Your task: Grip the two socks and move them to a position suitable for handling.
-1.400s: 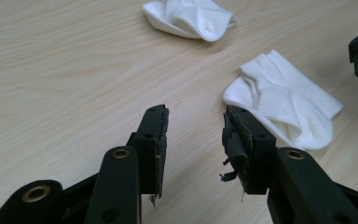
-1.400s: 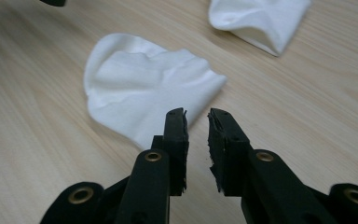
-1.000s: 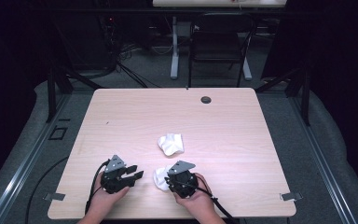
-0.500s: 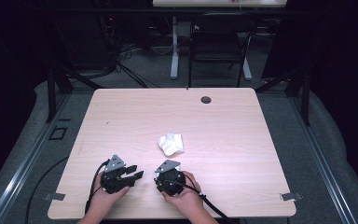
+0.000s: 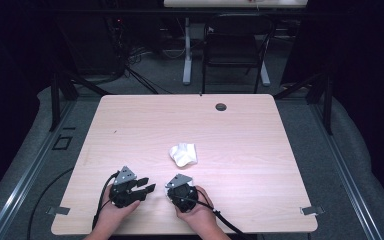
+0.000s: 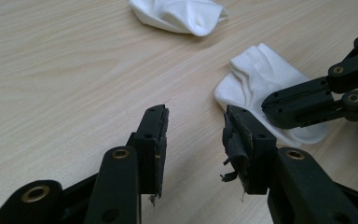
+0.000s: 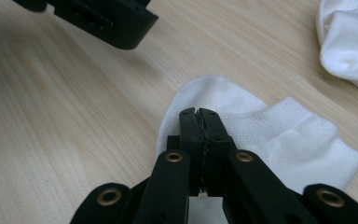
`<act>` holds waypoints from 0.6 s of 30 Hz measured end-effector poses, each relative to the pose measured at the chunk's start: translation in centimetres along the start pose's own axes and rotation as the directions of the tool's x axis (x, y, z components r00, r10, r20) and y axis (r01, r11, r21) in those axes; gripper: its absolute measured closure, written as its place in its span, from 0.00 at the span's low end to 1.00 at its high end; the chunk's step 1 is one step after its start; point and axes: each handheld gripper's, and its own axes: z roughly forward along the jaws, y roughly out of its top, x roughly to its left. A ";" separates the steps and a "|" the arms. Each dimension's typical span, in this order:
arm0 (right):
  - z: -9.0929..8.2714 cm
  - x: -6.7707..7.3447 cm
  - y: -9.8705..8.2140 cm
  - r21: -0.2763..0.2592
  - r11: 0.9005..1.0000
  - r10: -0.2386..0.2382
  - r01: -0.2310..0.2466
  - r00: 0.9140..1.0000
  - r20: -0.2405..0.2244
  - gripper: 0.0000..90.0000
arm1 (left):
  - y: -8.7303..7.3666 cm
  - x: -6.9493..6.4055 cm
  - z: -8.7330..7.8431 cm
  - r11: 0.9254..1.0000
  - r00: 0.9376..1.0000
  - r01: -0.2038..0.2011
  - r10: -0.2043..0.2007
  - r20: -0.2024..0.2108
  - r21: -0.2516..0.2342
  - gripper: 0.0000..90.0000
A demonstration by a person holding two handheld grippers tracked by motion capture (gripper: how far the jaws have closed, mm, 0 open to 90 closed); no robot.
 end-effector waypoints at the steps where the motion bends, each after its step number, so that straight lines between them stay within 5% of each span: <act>1: -0.1 -0.1 0.0 -0.009 1.000 0.007 -0.007 1.000 -0.004 1.00 | 0.0 0.0 0.0 1.000 1.000 0.000 0.000 0.003 -0.004 0.65; 13: -2.0 -0.9 0.1 -0.079 0.996 0.042 -0.042 0.999 0.000 1.00 | 0.4 -0.8 0.5 1.000 0.999 -0.010 0.010 0.038 0.010 0.69; 18: -2.6 -1.4 0.2 -0.106 0.991 0.076 -0.078 0.997 -0.016 1.00 | 1.1 -1.5 0.7 1.000 0.998 -0.023 0.023 0.065 0.001 0.79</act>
